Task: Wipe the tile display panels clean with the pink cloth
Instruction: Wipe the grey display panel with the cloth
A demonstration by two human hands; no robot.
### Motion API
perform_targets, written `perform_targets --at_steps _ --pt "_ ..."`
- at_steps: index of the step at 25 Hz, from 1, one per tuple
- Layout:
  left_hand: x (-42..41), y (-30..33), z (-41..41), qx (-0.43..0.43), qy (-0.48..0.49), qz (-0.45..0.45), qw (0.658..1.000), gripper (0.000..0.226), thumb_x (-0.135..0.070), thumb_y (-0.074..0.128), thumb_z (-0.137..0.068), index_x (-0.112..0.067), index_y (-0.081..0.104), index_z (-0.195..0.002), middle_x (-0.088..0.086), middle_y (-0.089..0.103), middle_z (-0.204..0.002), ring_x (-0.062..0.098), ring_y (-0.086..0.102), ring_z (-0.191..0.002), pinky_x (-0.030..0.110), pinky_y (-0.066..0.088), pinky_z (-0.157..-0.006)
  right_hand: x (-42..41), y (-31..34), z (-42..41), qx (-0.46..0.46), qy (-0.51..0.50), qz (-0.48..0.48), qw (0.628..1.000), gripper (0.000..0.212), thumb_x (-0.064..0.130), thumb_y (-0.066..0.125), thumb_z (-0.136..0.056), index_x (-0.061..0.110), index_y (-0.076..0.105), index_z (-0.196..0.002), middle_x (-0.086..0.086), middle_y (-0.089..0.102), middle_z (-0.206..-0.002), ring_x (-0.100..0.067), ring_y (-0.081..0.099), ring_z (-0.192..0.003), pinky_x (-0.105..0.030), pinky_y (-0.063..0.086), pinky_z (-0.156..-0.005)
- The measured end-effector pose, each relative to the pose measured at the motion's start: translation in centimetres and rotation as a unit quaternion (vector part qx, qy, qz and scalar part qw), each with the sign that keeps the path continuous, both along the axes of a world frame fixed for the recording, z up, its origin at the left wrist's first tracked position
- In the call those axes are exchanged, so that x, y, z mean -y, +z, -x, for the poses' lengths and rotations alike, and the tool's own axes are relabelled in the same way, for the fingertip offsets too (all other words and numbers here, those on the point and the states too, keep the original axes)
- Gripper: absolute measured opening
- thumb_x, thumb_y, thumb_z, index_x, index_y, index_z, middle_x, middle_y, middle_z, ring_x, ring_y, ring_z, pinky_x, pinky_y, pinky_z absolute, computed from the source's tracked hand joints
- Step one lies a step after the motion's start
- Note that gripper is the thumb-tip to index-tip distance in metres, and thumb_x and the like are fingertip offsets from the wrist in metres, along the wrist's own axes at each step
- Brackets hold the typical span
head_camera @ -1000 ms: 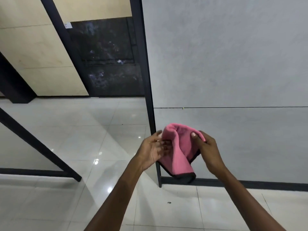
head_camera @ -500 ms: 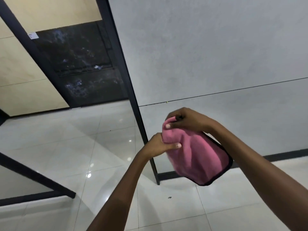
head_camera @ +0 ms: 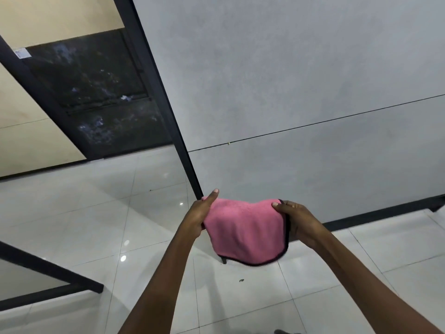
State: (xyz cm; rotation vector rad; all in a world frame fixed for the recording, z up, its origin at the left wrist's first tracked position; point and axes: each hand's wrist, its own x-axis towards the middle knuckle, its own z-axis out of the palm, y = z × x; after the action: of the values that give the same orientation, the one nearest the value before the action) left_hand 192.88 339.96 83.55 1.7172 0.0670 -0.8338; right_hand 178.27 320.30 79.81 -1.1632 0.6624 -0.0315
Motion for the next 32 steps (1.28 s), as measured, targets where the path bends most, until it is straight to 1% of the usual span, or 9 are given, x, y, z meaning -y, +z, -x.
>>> perform_targets --at_steps 5,8,10,14,18,21,24,27,32 --pt "-1.2 -0.9 0.7 0.088 -0.119 0.035 0.988 0.101 0.001 0.081 -0.073 -0.033 0.026 -0.15 0.0 0.036 -0.137 0.024 0.047 -0.128 0.026 0.052 -0.091 0.9 1.3 -0.4 0.05 -0.073 0.133 0.987 0.035 0.015 0.07 -0.088 0.024 0.057 -0.119 -0.004 0.067 -0.093 -0.015 0.061 -0.086 -0.025 0.046 -0.07" --pt "-1.2 -0.5 0.4 0.274 -0.142 -0.045 0.95 0.044 -0.001 0.074 -0.08 -0.02 0.066 -0.119 0.001 0.066 -0.114 0.02 0.061 -0.107 0.005 0.046 -0.072 1.8 3.2 -0.2 0.111 -0.04 0.135 0.984 0.039 0.003 0.073 -0.083 0.021 0.066 -0.116 -0.004 0.067 -0.091 -0.013 0.062 -0.084 -0.018 0.051 -0.071" --pt "-0.9 0.3 0.4 0.35 -0.144 -0.151 0.913 0.018 -0.013 0.07 -0.087 -0.017 0.072 -0.104 -0.001 0.065 -0.099 0.02 0.06 -0.1 0.013 0.042 -0.07 2.5 4.0 -0.5 0.078 0.025 0.24 0.967 0.039 0.0 0.076 -0.078 0.016 0.068 -0.113 0.0 0.068 -0.095 -0.01 0.062 -0.084 -0.008 0.048 -0.069" --pt "0.2 1.7 0.9 0.456 -0.239 -0.358 0.779 0.025 -0.033 0.072 -0.083 -0.024 0.062 -0.104 -0.006 0.049 -0.12 0.016 0.045 -0.113 0.03 0.038 -0.092 2.4 6.1 -1.9 0.044 0.126 0.609 0.782 0.019 0.01 0.074 -0.083 0.009 0.074 -0.101 0.001 0.048 -0.096 -0.017 0.052 -0.091 -0.01 0.035 -0.07" --pt "3.7 3.5 2.6 0.251 -0.281 0.006 0.926 0.037 -0.023 0.069 -0.089 -0.023 0.055 -0.123 -0.006 0.062 -0.116 0.009 0.06 -0.102 0.019 0.049 -0.082 1.8 11.5 -5.0 0.186 0.201 0.68 0.68 0.017 0.02 0.073 -0.085 0.017 0.072 -0.101 -0.005 0.05 -0.132 -0.021 0.049 -0.121 -0.034 0.032 -0.1" --pt "5.8 4.8 3.2 0.094 -0.136 0.212 0.963 0.016 -0.015 0.058 -0.094 -0.014 0.064 -0.108 0.001 0.073 -0.097 0.013 0.07 -0.087 0.024 0.056 -0.077 3.6 13.4 -4.8 0.233 -0.031 0.531 0.814 0.041 0.038 0.076 -0.081 0.031 0.06 -0.118 0.009 0.048 -0.131 -0.007 0.047 -0.121 -0.03 0.037 -0.103" --pt "6.2 4.6 2.4 -0.002 -0.059 0.286 0.956 0.021 -0.021 0.057 -0.094 -0.01 0.064 -0.11 0.005 0.074 -0.098 0.018 0.071 -0.088 0.03 0.058 -0.079 4.1 9.9 -2.3 0.078 -0.038 0.159 0.983 0.08 0.072 0.069 -0.067 0.022 0.055 -0.127 -0.003 0.058 -0.13 -0.013 0.058 -0.105 -0.031 0.044 -0.09" --pt "6.4 3.4 2.4 0.095 -0.035 0.125 0.987 0.025 -0.025 0.06 -0.094 -0.01 0.059 -0.114 0.011 0.067 -0.11 0.019 0.067 -0.087 0.03 0.057 -0.076 2.9 6.1 -1.2 0.002 0.02 -0.08 0.997 0.05 0.057 0.065 -0.078 0.008 0.066 -0.081 -0.01 0.07 -0.081 -0.021 0.067 -0.067 -0.031 0.048 -0.064" --pt "4.7 2.8 1.1 0.122 -0.054 0.109 0.985 0.091 -0.017 0.076 -0.081 -0.035 0.018 -0.149 -0.002 0.044 -0.127 0.025 0.055 -0.116 0.043 0.051 -0.096 5.1 6.0 -2.3 0.034 0.056 0.042 0.997 0.091 0.01 0.082 -0.072 0.035 0.031 -0.143 -0.017 0.049 -0.13 -0.032 0.065 -0.103 -0.037 0.058 -0.073"
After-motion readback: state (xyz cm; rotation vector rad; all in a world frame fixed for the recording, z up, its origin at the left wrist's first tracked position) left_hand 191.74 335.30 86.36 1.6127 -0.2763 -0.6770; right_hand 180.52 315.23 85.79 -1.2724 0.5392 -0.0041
